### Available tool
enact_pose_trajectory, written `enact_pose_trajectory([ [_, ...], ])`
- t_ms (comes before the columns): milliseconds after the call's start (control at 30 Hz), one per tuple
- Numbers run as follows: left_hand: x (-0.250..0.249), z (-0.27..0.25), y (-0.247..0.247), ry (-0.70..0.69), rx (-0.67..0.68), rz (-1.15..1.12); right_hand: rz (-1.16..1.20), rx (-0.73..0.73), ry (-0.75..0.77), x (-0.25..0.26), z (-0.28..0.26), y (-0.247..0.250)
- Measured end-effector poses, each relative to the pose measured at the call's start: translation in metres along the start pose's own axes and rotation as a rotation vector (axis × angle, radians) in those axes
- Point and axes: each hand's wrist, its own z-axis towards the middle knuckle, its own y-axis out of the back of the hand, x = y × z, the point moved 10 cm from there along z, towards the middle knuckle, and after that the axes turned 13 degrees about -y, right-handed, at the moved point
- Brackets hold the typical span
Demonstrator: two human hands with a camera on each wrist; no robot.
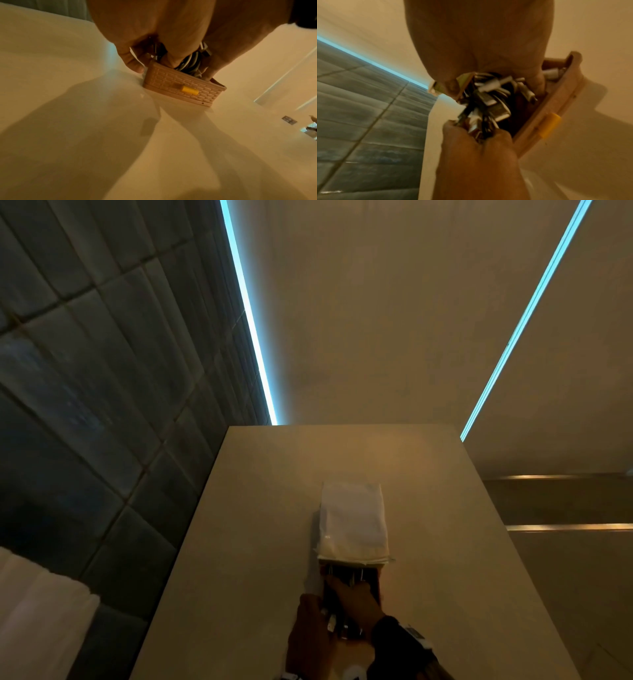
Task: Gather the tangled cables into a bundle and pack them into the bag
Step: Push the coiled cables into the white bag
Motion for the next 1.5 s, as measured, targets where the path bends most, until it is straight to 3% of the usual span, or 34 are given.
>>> enact_pose_trajectory([
  [133,-0.005,0.011,0.001,-0.044,0.022,0.078,-0.214,0.053,0.059,0.015,-0.040,0.006],
  [267,0.000,0.016,-0.006,-0.039,0.136,0.150,-0.608,-0.217,0.314,0.034,-0.063,0.046],
  [367,0.003,0.018,0.000,-0.008,0.121,-0.065,-0.670,-0.333,0.439,0.034,-0.069,0.062],
  [567,-0.001,0.013,0.016,-0.075,0.132,-0.217,-0.647,-0.304,0.351,0.012,-0.047,0.059],
  [933,-0.015,0.022,0.019,-0.094,0.035,0.012,-0.573,-0.238,0.417,0.006,-0.054,0.062],
  [1067,-0.016,0.027,0.013,-0.057,0.087,0.063,-0.550,-0.230,0.354,0.003,-0.051,0.060],
  [1267,-0.007,0.022,0.022,-0.032,0.186,-0.135,-0.743,-0.310,0.278,-0.002,-0.039,0.055],
  [1367,-0.013,0.018,0.030,-0.071,0.138,-0.170,-0.727,-0.270,0.292,-0.009,-0.033,0.051],
  [1500,-0.031,0.015,0.031,-0.179,0.044,-0.019,-0.573,-0.148,0.334,-0.008,-0.042,0.058],
])
